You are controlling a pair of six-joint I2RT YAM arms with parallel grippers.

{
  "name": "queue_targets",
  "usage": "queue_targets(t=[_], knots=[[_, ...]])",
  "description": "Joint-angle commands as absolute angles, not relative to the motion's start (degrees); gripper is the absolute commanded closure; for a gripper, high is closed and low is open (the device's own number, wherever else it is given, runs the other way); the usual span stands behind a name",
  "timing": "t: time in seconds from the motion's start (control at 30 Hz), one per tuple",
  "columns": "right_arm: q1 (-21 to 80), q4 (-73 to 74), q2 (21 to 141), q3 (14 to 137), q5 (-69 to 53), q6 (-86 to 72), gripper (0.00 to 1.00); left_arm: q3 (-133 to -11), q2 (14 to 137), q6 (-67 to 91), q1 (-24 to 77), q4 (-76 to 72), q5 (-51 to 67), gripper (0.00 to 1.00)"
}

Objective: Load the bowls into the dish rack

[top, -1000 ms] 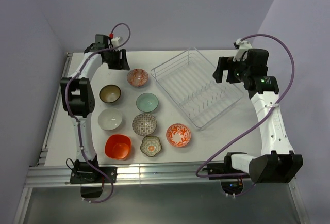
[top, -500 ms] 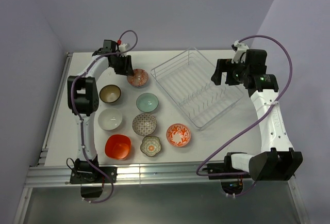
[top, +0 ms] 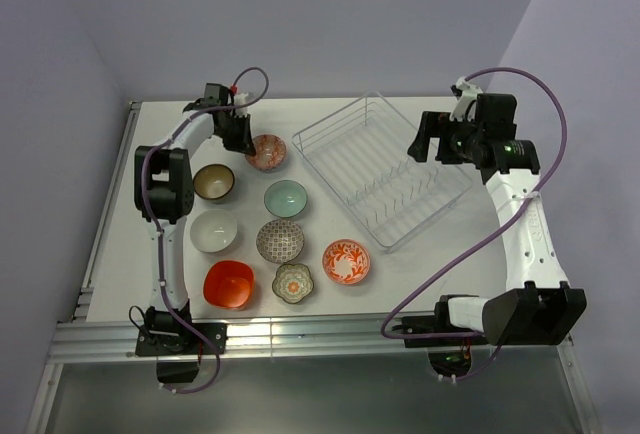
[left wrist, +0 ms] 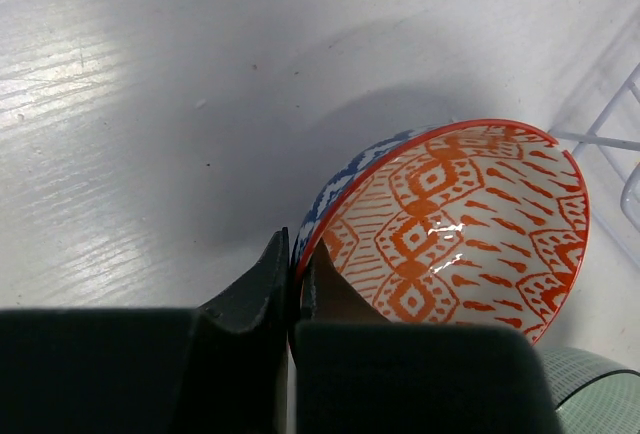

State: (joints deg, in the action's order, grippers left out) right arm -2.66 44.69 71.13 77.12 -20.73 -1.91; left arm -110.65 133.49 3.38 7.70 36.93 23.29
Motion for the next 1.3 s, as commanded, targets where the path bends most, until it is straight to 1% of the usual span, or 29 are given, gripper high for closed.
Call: queue_targets(t=[0.0,0.13,0.27,0.37,0.47,0.53,0.57,0.63,0.67,0.7,0.73,0.8,0.93,0.97,1.07,1.27], knots=[[-2.81,44.21,70.23,81.55,-21.97,-3.43,0.00,-112.24,131.41,5.27,7.74,39.02,25.22,1.00],[-2.81,44.65,70.58,84.11,-21.27,-5.61,0.00,-114.86,127.45,7.90,5.72,38.24,28.38,1.00],[-2.73,45.26,71.54,85.60,-22.14,-8.78,0.00,-115.67,120.09,9.32,3.17,33.51,31.55,1.00],[-2.29,45.44,72.33,87.62,-24.52,-10.11,0.00,-112.07,113.76,11.41,2.72,27.72,37.25,1.00],[-0.89,44.65,72.51,89.03,-26.10,-9.67,0.00,-107.24,108.31,16.15,2.81,21.82,45.59,1.00],[-0.27,43.25,72.95,89.56,-27.85,-10.98,0.01,-102.69,105.83,20.02,3.51,13.30,50.25,1.00],[-0.26,42.72,73.04,90.08,-28.56,-11.60,0.01,-100.74,103.47,25.26,3.78,9.10,51.49,1.00],[2.02,40.70,73.91,90.79,-31.62,-13.79,0.01,-94.59,101.26,31.17,5.01,-3.73,53.69,1.00],[2.37,40.00,74.18,91.57,-33.12,-14.58,0.02,-92.74,99.51,35.81,5.53,-7.26,54.14,1.00],[2.90,39.12,74.35,91.84,-35.22,-16.16,0.02,-89.94,98.80,37.16,6.84,-11.73,54.31,1.00],[3.16,37.02,74.88,92.02,-36.90,-17.22,0.04,-88.78,98.35,38.05,7.73,-13.08,54.32,1.00],[4.56,34.12,75.14,92.37,-39.90,-20.55,0.05,-86.24,97.47,39.72,10.35,-15.55,54.67,1.00],[8.69,29.99,74.80,91.94,-40.52,-24.16,0.04,-81.41,97.47,46.82,13.97,-23.36,55.11,1.00],[9.40,29.36,74.45,91.41,-39.91,-24.60,0.04,-80.17,97.73,51.37,14.41,-28.16,54.76,1.00],[12.30,27.34,74.62,89.31,-38.32,-26.54,0.04,-76.39,98.87,57.03,16.52,-34.34,53.88,1.00],[14.68,26.98,76.73,87.28,-38.23,-30.93,0.04,-75.06,100.02,57.57,21.79,-36.30,51.77,1.00]])
